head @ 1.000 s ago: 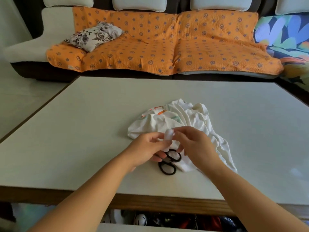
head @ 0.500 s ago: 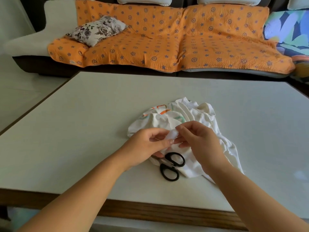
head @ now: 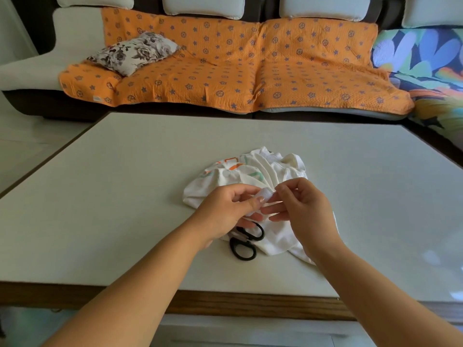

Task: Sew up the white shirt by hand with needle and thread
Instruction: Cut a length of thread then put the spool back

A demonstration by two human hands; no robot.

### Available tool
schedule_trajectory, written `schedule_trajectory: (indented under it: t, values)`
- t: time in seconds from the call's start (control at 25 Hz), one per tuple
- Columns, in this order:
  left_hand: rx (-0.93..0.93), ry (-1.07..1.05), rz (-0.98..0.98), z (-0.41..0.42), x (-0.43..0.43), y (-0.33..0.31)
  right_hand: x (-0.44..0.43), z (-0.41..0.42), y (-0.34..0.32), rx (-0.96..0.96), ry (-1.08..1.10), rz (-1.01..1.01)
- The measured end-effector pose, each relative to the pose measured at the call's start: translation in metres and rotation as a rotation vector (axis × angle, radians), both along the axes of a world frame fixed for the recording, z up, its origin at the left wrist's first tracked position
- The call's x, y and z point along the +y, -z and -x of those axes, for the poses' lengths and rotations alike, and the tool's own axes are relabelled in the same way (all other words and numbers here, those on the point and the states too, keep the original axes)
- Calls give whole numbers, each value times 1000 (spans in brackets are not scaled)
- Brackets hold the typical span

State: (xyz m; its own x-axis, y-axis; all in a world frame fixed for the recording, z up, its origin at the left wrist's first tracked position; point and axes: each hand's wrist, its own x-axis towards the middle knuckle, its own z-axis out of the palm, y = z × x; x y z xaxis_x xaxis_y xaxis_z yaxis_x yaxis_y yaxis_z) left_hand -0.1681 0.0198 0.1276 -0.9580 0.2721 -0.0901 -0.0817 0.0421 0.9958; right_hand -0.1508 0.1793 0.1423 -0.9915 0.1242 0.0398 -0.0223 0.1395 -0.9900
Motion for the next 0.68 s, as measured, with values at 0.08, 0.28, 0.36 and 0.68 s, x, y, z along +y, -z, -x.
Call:
schedule_trajectory:
  t: [0.08, 0.28, 0.36, 0.68]
  values:
    - [-4, 4, -10, -2, 5, -2, 2, -2, -2, -11, 16, 30]
    - [-55, -37, -87, -5, 4, -4, 4, 1, -11, -26, 38, 83]
    - [-112, -73, -130, -5, -1, -2, 6, 5, -11, 7, 37, 43]
    - [-307, -126, -394, 2, -4, -4, 17, 19, -1, -42, -48, 140]
